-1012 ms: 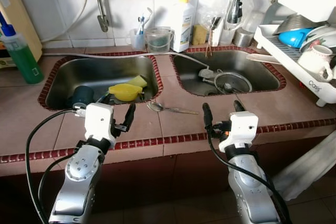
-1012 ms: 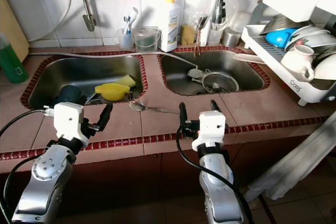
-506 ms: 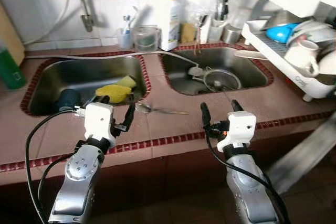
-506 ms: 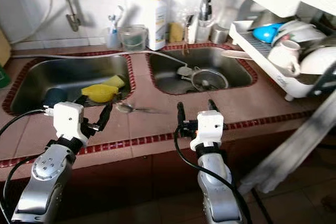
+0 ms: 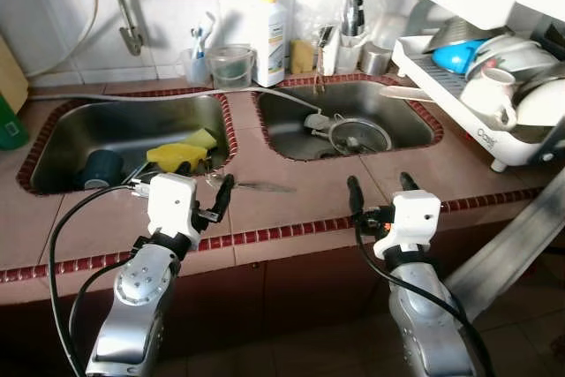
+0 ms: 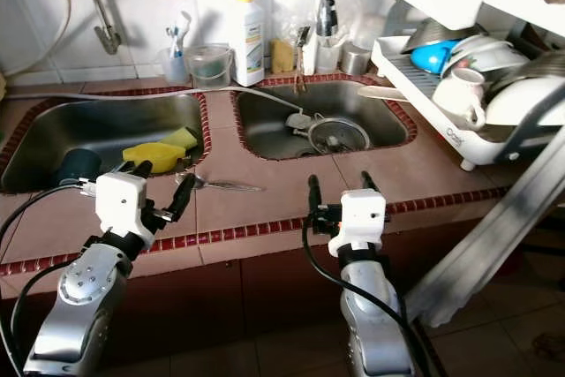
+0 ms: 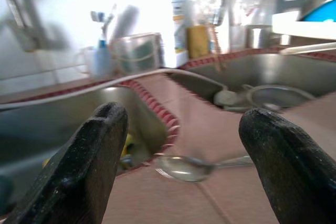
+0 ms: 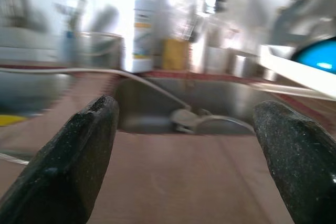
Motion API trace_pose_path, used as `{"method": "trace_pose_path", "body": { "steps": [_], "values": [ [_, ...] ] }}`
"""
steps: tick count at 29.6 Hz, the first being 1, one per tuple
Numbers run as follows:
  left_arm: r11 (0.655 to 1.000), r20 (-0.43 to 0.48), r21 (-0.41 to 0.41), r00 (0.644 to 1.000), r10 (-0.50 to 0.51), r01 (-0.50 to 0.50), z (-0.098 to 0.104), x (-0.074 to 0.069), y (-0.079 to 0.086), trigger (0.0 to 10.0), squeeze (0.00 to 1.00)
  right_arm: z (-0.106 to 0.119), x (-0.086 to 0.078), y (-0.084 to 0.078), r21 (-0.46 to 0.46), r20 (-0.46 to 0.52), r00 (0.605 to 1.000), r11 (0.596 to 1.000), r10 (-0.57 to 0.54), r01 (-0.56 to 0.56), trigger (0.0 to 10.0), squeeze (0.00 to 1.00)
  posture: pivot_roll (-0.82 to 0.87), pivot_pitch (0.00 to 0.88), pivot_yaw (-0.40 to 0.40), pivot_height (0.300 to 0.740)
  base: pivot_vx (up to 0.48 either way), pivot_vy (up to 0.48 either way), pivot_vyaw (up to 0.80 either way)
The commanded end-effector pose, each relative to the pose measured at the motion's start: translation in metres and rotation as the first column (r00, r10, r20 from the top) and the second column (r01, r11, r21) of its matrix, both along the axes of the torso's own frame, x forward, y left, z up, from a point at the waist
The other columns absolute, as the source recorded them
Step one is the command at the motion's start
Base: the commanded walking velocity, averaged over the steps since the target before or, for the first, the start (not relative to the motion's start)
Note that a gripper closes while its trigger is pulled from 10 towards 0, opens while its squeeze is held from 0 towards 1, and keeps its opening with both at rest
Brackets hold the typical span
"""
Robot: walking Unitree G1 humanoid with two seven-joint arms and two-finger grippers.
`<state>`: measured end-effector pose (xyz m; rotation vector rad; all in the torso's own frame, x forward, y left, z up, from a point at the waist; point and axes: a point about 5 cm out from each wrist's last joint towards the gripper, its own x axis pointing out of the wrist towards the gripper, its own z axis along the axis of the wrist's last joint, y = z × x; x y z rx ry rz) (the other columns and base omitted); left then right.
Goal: Kitchen organization
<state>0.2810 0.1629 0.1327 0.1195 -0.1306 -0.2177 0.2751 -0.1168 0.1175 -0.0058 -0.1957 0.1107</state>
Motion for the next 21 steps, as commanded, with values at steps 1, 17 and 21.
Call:
{"method": "trace_pose_path", "body": {
  "steps": [1,17,21],
  "values": [
    [1.000,0.004,-0.002,1.000,-0.012,0.012,0.0020,-0.0002,-0.0041,10.0,0.00,0.0041,0.0011,-0.0072,-0.014,0.014,1.000,1.000,-0.019,0.020,10.0,0.00,-0.11,0.002,-0.003,0.740,0.000,-0.270,0.00],
    [1.000,0.003,0.008,1.000,-0.015,0.015,0.0030,0.0003,-0.0042,10.0,0.00,0.0041,0.0005,-0.0058,-0.010,0.014,1.000,1.000,-0.017,0.017,10.0,0.00,-0.11,0.002,0.000,0.740,0.000,-0.287,0.00],
    [1.000,0.003,0.010,1.000,-0.014,0.014,0.0031,0.0005,-0.0042,10.0,0.00,0.0040,0.0006,-0.0056,-0.009,0.013,1.000,1.000,-0.016,0.016,10.0,0.00,-0.11,0.002,0.000,0.740,0.000,-0.337,0.00]
  ]
}}
